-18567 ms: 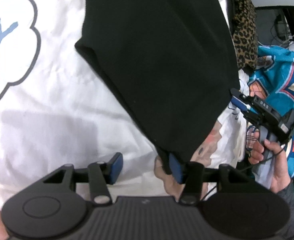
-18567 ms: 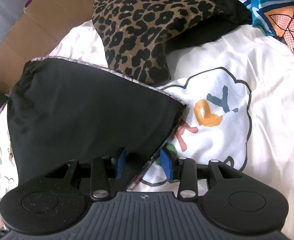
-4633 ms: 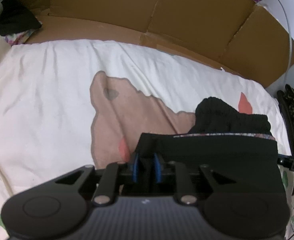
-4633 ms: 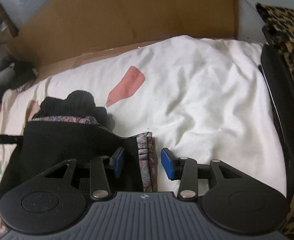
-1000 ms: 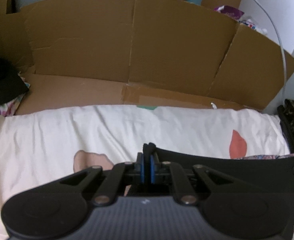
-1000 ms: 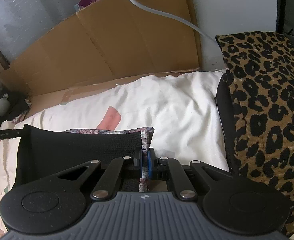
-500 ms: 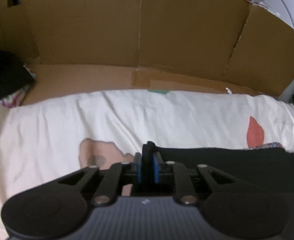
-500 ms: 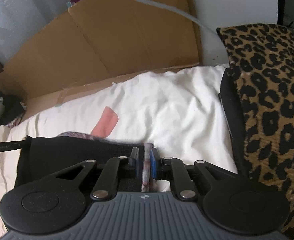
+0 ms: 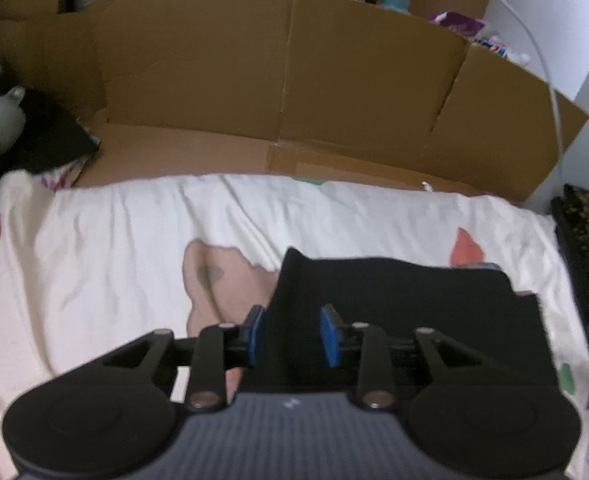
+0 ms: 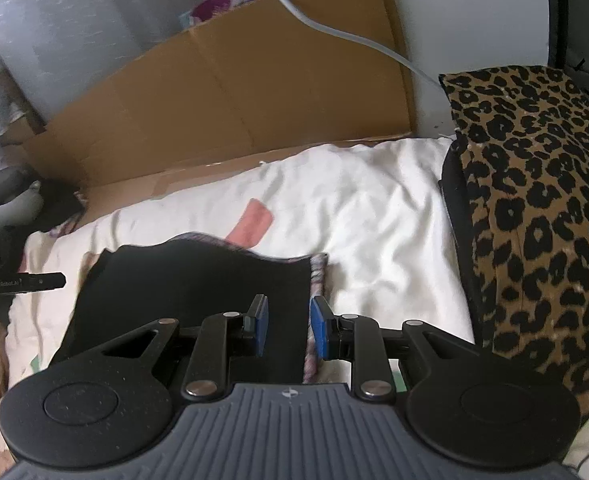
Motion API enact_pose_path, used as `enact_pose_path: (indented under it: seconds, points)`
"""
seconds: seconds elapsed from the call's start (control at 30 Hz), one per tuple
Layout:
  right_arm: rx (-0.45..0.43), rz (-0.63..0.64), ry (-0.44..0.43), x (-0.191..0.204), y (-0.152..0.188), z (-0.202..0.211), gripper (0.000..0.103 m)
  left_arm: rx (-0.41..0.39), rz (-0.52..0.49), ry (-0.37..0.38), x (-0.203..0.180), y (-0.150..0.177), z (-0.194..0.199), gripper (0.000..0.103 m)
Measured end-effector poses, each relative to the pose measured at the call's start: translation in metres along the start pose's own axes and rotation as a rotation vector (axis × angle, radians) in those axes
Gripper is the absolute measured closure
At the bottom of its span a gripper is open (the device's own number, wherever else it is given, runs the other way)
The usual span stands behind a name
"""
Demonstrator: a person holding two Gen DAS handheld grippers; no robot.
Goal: Fold clothes
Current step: 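Lower the shorts and lay them flat on the duvet with both tools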
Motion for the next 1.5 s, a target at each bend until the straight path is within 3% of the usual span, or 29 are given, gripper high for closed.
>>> enact_pose_path:
  seconds: [0.17,0.53,1.17,1.5]
  points:
    - [-0.001,-0.031,-0.028,0.011,0.015,0.018,0.078,-0.015,0.053,0.032,-0.008,0.02,0.024,0.067]
    - [-0.02,0.047,-0.068,0.044,0.049,0.047,0.078,0.032,0.003,0.023,-0.023,0.072,0.051,0.061]
    - [0.113,0.08,-0.101,0.07,0.136,0.038,0.078,0.159,-0.095,0.077,-0.054,0.145,0.044,0.063]
    - [0.182,0.123,-0.098,0.077,0.167,0.024,0.079,0.192,-0.165,0.131,-0.067,0.159,0.03,0.064]
Point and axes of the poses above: each gripper's, at about its wrist camera, not at the fingertips, and z roughly against the way its jaws point, x to its left, y to its underside, the point moved 9 cm from there along -z, roughly the way its jaws point, and after that the axes turned 2 degrees about -z, right-handed, at the moved point
